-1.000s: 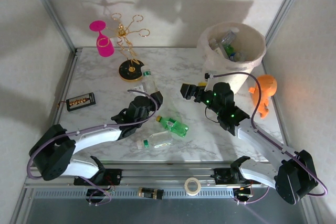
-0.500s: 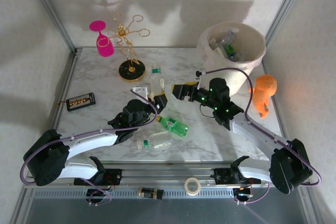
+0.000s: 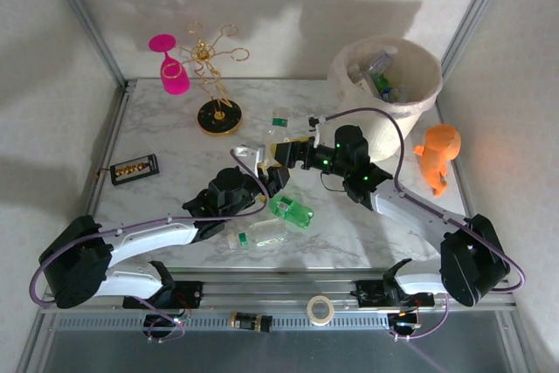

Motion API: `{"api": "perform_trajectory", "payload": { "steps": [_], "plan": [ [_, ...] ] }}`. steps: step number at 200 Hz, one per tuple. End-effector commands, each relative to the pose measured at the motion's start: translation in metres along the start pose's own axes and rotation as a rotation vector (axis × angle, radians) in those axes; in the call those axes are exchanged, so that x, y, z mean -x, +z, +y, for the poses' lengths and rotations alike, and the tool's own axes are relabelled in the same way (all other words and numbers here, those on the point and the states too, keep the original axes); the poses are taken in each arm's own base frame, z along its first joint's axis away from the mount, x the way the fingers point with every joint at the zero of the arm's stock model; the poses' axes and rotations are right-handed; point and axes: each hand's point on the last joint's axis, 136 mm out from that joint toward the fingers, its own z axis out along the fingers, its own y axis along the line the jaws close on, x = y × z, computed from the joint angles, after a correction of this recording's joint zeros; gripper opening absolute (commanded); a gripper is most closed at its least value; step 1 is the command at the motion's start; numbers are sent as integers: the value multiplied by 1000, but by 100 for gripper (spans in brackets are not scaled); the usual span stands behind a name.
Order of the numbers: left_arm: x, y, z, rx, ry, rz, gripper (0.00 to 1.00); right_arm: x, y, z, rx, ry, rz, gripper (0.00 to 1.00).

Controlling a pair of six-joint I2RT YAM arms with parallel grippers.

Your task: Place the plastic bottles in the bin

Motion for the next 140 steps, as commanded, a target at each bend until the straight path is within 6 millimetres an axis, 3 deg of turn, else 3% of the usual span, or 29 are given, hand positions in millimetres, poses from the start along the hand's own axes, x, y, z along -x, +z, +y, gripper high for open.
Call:
{"api": "perform_trajectory", "payload": {
  "steps": [1, 57, 88, 103, 140],
  "plan": [
    [12, -1, -13, -30, 30, -23, 45, 10, 4, 17, 64, -5, -16, 87],
    [5, 1, -21, -32, 44, -4, 50, 7, 8, 13, 64, 19, -8, 76],
    [5, 0, -22, -26, 48, -8, 54, 7, 8, 13, 66, 22, -13, 59],
    [6, -2, -21, -21, 46, -13, 60, 8, 8, 13, 66, 21, -14, 54],
    [10, -8, -13, 10, 20, -38, 86, 12, 6, 13, 51, 7, -30, 50]
  ]
}}
